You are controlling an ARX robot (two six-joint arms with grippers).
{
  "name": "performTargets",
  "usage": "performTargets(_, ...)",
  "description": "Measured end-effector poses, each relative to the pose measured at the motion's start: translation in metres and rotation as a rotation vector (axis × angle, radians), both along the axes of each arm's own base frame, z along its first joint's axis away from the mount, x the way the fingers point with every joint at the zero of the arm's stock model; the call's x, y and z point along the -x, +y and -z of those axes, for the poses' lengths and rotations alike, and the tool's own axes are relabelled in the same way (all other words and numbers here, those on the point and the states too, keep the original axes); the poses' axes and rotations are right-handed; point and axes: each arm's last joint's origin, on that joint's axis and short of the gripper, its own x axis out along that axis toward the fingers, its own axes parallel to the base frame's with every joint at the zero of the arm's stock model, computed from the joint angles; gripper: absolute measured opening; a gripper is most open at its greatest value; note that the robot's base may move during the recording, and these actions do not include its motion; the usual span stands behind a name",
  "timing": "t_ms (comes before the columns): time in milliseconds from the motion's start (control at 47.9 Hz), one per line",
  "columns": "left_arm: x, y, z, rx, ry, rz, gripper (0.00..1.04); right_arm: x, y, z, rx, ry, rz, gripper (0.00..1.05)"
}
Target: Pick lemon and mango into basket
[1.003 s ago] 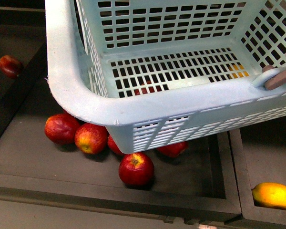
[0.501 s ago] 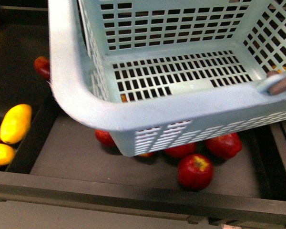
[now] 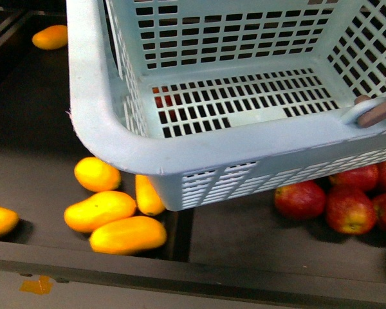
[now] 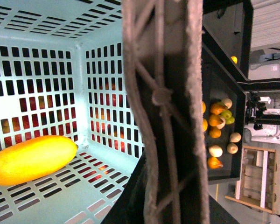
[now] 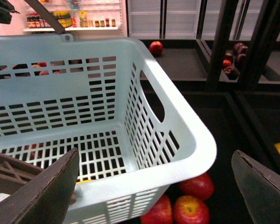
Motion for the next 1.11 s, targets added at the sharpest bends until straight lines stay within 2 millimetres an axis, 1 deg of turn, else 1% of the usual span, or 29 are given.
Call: performTargets(1107, -0.0019, 0.0015, 0.0006, -0.006, -0.004, -0.01, 0.05, 0.0, 0.0001, 0.0003, 0.0, 0.001, -0.003, 0.96)
